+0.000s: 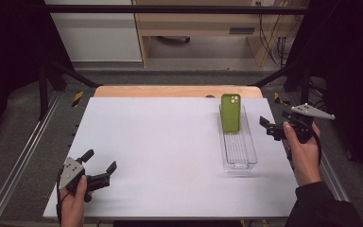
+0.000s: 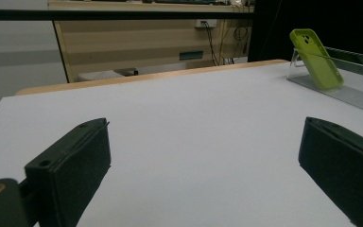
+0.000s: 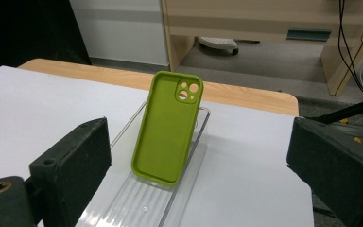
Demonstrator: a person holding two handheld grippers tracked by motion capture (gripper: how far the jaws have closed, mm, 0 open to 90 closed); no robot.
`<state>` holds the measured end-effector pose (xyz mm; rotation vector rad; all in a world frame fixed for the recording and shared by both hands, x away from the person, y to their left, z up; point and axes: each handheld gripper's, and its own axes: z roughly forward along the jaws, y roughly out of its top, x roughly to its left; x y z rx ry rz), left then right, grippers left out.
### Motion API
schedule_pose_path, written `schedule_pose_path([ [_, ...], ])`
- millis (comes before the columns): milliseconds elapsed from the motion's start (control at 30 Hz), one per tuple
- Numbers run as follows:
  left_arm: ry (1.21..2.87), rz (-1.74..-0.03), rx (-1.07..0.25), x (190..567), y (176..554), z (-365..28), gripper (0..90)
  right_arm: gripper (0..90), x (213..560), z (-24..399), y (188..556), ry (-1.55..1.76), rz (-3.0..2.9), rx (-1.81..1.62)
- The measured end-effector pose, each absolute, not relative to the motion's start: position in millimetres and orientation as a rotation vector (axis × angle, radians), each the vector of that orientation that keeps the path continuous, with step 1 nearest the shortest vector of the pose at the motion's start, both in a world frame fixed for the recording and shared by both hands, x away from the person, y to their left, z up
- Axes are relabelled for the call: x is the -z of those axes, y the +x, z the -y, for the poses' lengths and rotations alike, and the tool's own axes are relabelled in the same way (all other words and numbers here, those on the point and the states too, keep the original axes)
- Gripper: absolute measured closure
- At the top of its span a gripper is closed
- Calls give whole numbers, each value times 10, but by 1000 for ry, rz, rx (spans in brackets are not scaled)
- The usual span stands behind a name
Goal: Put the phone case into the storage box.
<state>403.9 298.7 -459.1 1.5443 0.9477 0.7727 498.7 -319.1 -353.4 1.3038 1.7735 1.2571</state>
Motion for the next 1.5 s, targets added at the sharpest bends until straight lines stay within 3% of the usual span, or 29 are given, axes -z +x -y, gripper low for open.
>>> schedule_pose_path([
  [1500,1519,-969,-778,4579,4001,-3111,26,71,3621,3344,4666,1295,-1759,-1280],
])
